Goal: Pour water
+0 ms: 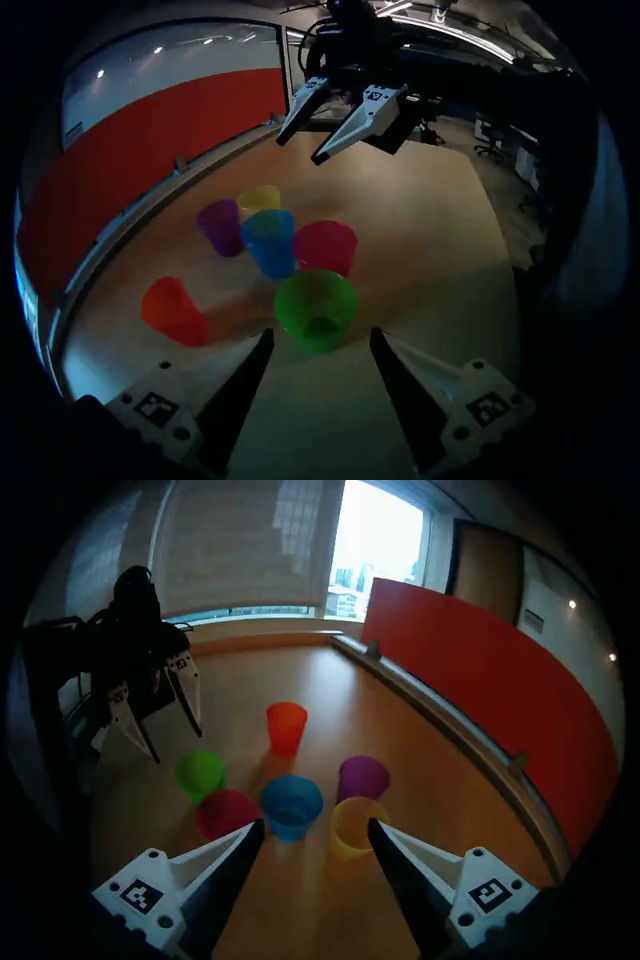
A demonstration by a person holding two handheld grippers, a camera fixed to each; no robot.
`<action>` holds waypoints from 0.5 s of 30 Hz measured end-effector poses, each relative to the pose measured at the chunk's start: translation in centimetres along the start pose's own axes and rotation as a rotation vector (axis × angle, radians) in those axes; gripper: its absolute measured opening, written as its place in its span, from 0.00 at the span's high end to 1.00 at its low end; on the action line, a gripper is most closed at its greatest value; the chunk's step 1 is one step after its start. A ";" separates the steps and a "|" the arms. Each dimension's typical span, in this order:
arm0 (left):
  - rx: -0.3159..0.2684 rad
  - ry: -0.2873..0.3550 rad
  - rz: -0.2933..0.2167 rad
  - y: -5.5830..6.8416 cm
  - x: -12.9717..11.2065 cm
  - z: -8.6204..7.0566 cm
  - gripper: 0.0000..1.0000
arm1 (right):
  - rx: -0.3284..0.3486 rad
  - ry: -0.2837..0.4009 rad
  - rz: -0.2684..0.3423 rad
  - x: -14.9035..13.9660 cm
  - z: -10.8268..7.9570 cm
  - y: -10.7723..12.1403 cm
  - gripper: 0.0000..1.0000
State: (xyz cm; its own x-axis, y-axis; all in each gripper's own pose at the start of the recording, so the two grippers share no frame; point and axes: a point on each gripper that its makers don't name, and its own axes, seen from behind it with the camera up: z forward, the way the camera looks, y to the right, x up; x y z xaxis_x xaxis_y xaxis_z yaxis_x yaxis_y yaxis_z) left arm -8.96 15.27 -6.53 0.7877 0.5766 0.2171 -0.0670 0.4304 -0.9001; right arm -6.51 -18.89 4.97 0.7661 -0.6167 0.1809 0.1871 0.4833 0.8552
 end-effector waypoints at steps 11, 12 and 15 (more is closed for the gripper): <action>-0.002 -0.011 -0.014 -0.3 -0.8 1.0 0.11 | 0.019 -0.015 0.004 -0.5 1.0 -0.5 0.00; -0.001 -0.012 -0.016 -0.4 -0.9 1.1 0.11 | 0.020 -0.016 0.003 -0.5 1.1 -0.5 0.00; 0.001 -0.014 -0.024 -0.6 -1.2 1.4 0.11 | 0.025 -0.019 -0.001 -0.6 1.4 -0.6 0.00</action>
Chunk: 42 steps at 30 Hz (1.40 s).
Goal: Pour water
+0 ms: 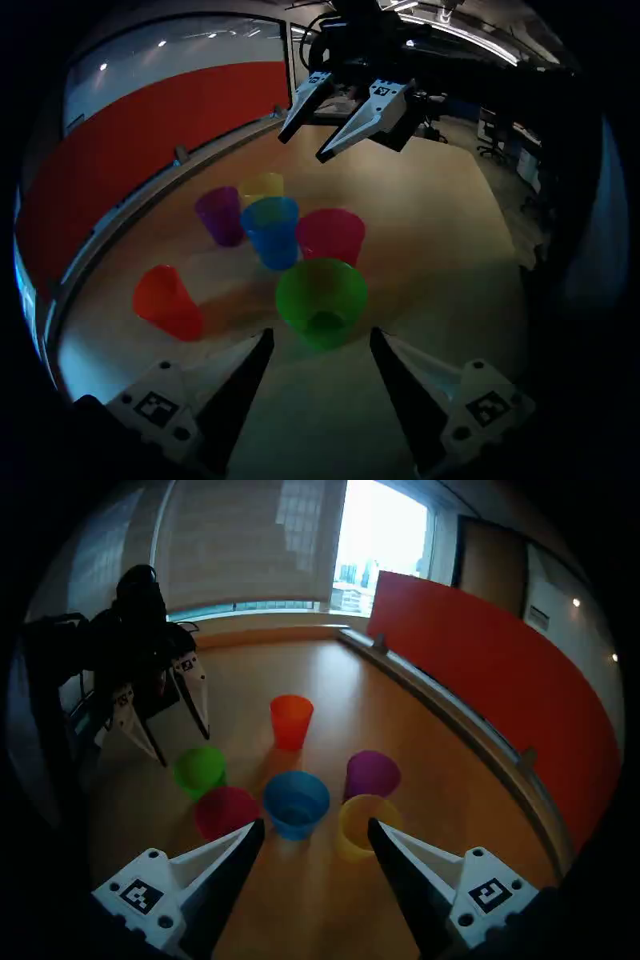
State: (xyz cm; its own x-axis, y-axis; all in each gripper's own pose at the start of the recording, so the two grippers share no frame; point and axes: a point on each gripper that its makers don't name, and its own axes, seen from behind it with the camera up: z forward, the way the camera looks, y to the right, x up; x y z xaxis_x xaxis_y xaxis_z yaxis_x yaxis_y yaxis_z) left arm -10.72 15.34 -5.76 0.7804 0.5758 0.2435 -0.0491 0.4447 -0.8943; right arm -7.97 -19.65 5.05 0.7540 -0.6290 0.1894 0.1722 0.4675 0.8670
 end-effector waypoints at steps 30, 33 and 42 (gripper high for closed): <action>-0.036 0.002 -0.023 0.4 -1.2 2.6 0.11 | 0.042 -0.029 -0.012 -0.5 2.2 -0.6 0.00; -0.038 0.003 -0.024 0.3 -1.2 2.8 0.11 | 0.044 -0.034 -0.010 -0.7 2.4 -0.6 0.00; -0.044 0.011 -0.029 0.1 -1.0 3.5 0.11 | 0.051 -0.039 -0.007 -0.9 2.8 -0.4 0.00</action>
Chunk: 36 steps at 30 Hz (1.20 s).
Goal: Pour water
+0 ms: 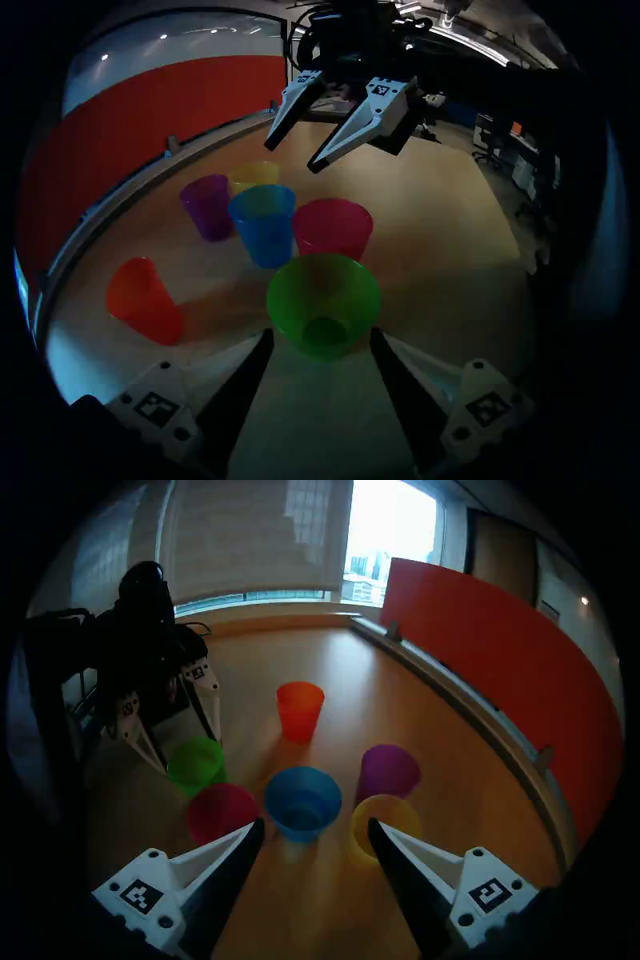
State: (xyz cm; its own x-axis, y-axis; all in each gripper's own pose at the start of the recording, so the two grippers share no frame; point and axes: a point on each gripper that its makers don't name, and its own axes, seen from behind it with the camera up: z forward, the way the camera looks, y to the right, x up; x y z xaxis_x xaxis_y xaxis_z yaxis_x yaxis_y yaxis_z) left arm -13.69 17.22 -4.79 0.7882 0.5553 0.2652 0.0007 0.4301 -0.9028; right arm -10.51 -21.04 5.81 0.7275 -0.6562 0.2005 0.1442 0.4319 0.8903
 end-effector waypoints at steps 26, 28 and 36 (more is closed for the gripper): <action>-0.021 0.023 -0.011 0.0 0.5 1.8 0.11 | 0.018 -0.007 -0.005 0.1 1.0 -0.1 0.00; -0.023 0.025 -0.014 0.1 0.6 1.9 0.11 | 0.021 -0.008 -0.004 0.2 1.1 -0.1 0.00; -0.027 0.034 -0.025 0.1 0.6 1.9 0.11 | 0.029 -0.011 -0.007 0.3 1.8 -0.4 0.00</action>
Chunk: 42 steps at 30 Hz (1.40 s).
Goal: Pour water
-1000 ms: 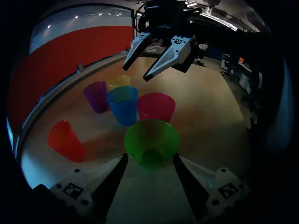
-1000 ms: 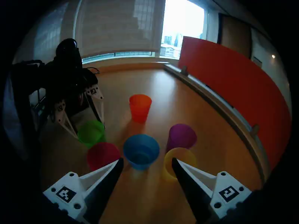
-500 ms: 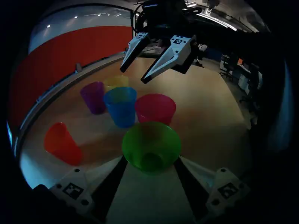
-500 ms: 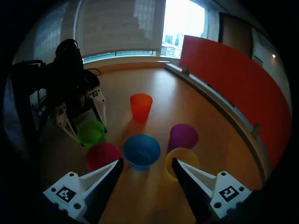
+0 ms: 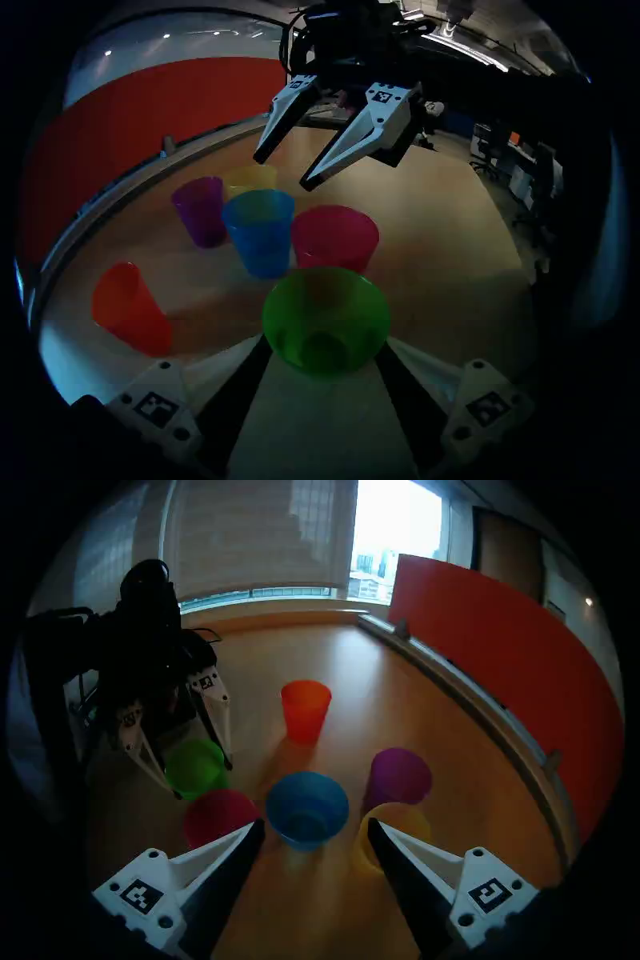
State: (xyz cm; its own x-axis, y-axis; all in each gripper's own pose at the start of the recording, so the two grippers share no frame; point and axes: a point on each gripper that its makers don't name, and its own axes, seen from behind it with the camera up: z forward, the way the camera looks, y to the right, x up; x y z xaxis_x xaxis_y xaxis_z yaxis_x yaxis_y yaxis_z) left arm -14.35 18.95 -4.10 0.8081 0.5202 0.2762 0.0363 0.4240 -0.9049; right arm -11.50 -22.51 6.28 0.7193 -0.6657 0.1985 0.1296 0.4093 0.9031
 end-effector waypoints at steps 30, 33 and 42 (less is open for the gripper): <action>0.005 0.006 -0.019 -0.3 -0.1 0.2 0.19 | 0.014 -0.002 0.003 0.0 1.0 -0.3 0.00; 0.006 0.006 -0.017 -0.3 -0.2 0.1 0.19 | 0.018 -0.004 0.002 -0.1 1.2 -0.4 0.00; 0.004 0.012 -0.008 -0.2 -0.1 -0.2 0.19 | 0.022 -0.013 -0.002 -0.1 1.7 -0.5 0.00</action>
State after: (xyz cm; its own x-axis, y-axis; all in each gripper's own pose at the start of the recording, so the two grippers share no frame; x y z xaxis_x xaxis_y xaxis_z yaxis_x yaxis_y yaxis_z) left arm -14.35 18.66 -4.04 0.8148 0.5081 0.2794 0.0403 0.4310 -0.9014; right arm -12.84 -23.69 6.49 0.7103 -0.6745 0.2011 0.1161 0.3941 0.9117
